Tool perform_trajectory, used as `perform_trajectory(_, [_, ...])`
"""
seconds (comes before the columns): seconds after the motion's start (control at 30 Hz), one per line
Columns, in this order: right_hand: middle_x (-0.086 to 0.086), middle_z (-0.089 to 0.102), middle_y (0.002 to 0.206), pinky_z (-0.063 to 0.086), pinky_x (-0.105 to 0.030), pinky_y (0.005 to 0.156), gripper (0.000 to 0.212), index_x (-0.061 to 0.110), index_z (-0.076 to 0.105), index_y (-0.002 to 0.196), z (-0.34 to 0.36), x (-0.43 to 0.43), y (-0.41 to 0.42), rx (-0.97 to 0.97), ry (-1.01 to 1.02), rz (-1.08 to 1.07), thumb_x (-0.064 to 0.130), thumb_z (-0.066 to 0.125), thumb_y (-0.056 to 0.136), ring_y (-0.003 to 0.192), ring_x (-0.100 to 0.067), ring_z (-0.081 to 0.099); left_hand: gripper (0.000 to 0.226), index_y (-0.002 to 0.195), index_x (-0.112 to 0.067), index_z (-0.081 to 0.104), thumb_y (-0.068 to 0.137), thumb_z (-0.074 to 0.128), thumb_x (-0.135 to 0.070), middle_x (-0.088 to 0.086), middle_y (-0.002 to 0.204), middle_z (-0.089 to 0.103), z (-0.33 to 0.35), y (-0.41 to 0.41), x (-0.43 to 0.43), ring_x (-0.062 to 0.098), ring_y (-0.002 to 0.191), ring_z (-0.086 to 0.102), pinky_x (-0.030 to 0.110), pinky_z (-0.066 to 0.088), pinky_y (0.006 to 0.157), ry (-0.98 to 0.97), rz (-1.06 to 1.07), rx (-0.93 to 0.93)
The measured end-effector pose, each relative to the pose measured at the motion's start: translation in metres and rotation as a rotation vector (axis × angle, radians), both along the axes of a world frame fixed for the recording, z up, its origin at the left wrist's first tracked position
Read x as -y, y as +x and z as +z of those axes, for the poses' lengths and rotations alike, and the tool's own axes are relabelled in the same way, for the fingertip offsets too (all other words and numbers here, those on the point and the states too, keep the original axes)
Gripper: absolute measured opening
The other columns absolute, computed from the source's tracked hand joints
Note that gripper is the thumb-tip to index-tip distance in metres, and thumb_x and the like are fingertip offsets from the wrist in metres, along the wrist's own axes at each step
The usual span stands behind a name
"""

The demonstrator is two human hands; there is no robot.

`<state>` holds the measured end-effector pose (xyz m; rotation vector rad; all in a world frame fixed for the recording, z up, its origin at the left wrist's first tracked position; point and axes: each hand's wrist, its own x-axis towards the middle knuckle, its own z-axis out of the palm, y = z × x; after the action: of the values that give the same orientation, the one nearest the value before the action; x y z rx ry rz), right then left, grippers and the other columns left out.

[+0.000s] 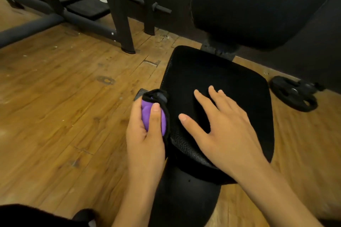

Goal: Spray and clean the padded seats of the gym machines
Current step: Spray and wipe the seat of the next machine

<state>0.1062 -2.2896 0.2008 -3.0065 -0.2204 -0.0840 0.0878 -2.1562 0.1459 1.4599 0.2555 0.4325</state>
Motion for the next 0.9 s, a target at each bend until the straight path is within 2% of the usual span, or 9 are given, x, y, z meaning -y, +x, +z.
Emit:
perform_trajectory(0.07, [0.006,0.006,0.168,0.010,-0.038,0.125,0.087,0.042,0.006,0.156,-0.003,-0.004,0.000,0.008,-0.061,-0.012,0.086,0.002,0.081,0.154,-0.013,0.000,0.018,0.102,-0.024,0.063,0.106,0.048,-0.034,-0.006,0.091,0.068,0.001,0.005,-0.003,0.007,0.083,0.064,0.028,0.049,0.076,-0.002,-0.030,-0.002])
perform_trajectory(0.2, [0.006,0.007,0.168,0.013,-0.040,0.125,0.088,0.042,0.005,0.157,-0.003,-0.012,0.003,0.008,-0.103,-0.020,0.083,0.002,0.079,0.154,-0.014,0.001,0.018,0.096,-0.023,0.062,0.107,0.050,-0.030,-0.008,0.087,0.068,0.002,0.029,-0.018,0.005,0.079,0.064,0.017,0.047,0.068,-0.052,-0.114,-0.012])
perform_trajectory(0.27, [0.007,0.006,0.167,0.014,-0.040,0.125,0.086,0.044,0.004,0.157,-0.003,-0.014,0.004,-0.006,-0.117,-0.023,0.083,0.003,0.080,0.154,-0.013,0.001,0.019,0.092,-0.026,0.060,0.106,0.052,-0.035,-0.011,0.085,0.066,0.001,0.053,-0.027,0.003,0.079,0.062,0.020,0.047,0.069,-0.062,-0.176,-0.043])
perform_trajectory(0.37, [0.010,0.006,0.167,0.014,-0.039,0.124,0.086,0.044,0.005,0.157,-0.003,-0.015,0.003,-0.011,-0.112,-0.032,0.083,0.003,0.080,0.153,-0.011,0.001,0.022,0.099,-0.022,0.061,0.104,0.052,-0.042,-0.002,0.094,0.065,-0.001,0.092,-0.032,0.010,0.089,0.061,0.033,0.050,0.081,-0.020,-0.251,-0.073])
perform_trajectory(0.47, [0.012,0.006,0.166,0.015,-0.040,0.124,0.085,0.045,0.006,0.156,-0.003,-0.016,0.003,-0.015,-0.108,-0.038,0.082,0.004,0.080,0.153,-0.009,0.000,0.018,0.103,-0.018,0.061,0.106,0.051,-0.034,-0.004,0.092,0.059,0.007,0.137,-0.029,0.003,0.079,0.053,0.011,0.041,0.067,0.080,-0.254,-0.061])
perform_trajectory(0.6, [0.012,0.003,0.166,0.014,-0.040,0.124,0.084,0.046,0.001,0.156,-0.002,-0.018,0.002,-0.033,-0.132,-0.040,0.082,0.001,0.080,0.152,-0.009,-0.003,0.017,0.110,-0.015,0.062,0.106,0.051,-0.028,-0.006,0.092,0.057,0.016,0.203,-0.023,0.002,0.078,0.053,0.013,0.038,0.066,0.148,-0.287,-0.033])
perform_trajectory(0.67, [0.012,0.001,0.167,0.013,-0.040,0.125,0.084,0.045,-0.001,0.156,-0.002,-0.019,0.002,-0.038,-0.137,-0.042,0.082,0.000,0.081,0.153,-0.009,-0.004,0.019,0.116,-0.012,0.062,0.106,0.051,-0.024,-0.002,0.100,0.058,0.017,0.232,-0.020,0.004,0.084,0.054,0.018,0.040,0.076,0.144,-0.312,-0.030])
perform_trajectory(0.8, [0.011,0.003,0.167,0.013,-0.039,0.125,0.084,0.045,0.002,0.157,-0.001,-0.019,0.002,-0.032,-0.123,-0.042,0.082,0.002,0.082,0.153,-0.010,-0.003,0.042,0.147,-0.024,0.049,0.107,0.046,-0.014,-0.001,0.149,0.047,0.023,0.249,-0.019,0.010,0.131,0.046,0.020,0.038,0.102,0.131,-0.373,-0.038])
perform_trajectory(0.9, [0.010,0.006,0.166,0.014,-0.039,0.124,0.081,0.045,0.004,0.157,-0.001,-0.018,0.003,-0.021,-0.132,-0.032,0.081,0.004,0.084,0.152,-0.010,0.000,0.039,0.138,-0.025,0.058,0.108,0.038,-0.012,-0.001,0.144,0.052,0.015,0.227,-0.019,-0.001,0.110,0.050,0.012,0.036,0.085,0.070,-0.367,-0.027])
